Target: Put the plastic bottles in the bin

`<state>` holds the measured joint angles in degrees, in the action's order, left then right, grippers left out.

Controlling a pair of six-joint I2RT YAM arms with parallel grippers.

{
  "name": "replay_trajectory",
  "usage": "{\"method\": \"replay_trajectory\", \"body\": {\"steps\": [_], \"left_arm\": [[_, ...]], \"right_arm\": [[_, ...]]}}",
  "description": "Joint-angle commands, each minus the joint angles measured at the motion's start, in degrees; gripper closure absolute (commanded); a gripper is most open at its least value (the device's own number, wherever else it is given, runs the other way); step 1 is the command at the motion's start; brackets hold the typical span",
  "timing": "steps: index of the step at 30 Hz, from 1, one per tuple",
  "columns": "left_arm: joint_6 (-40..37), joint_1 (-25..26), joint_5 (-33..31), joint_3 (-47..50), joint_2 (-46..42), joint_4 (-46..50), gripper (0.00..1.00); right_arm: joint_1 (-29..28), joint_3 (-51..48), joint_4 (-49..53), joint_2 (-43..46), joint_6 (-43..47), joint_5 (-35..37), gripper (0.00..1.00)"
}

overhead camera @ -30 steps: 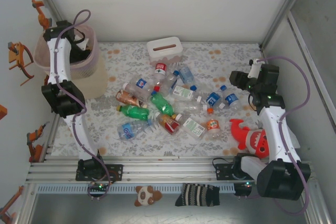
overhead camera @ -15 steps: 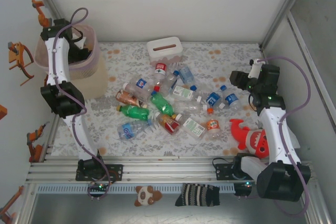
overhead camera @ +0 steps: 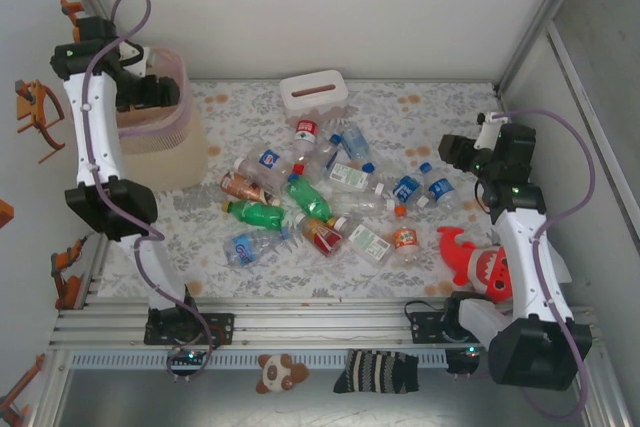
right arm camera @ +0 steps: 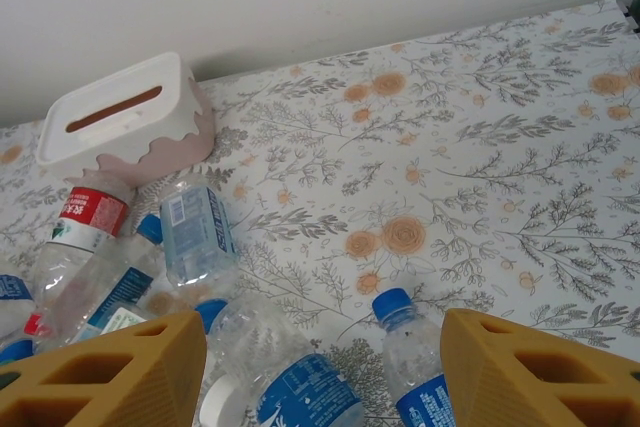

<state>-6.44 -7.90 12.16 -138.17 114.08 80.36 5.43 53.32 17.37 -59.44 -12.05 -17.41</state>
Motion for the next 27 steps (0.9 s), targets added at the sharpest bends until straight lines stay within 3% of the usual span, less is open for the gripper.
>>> {"method": "replay_trajectory", "body": {"steps": [1,7,12,21,27], "left_arm": [[1.5,1.3,2.9,0.3,-4.0,1.1,0.22],[0.2,3.7,2.9,5.1,-10.2,0.1,0.25],[-2.0,8.8,2.0,13.8,-17.7,-2.7,0.25],[-2.9,19.0,1.6,42.5,-36.8,-14.6,0.26],[-14.3,26.8,1.4,60.9,-45.8,-20.8,0.27]], "right_arm": [[-0.4,2.4,1.1,1.5,-0.1,-1.3,0.38],[-0.4,2.4,1.7,2.3,0.0,-1.7,0.38],[-0.4,2.4,2.0,2.9,0.0,-1.8,0.38],[-0.4,2.0,3.1,4.1,0.6,-1.8,0.38],[-0.4,1.7,3.5,4.2,0.8,-1.9,0.38]]}}
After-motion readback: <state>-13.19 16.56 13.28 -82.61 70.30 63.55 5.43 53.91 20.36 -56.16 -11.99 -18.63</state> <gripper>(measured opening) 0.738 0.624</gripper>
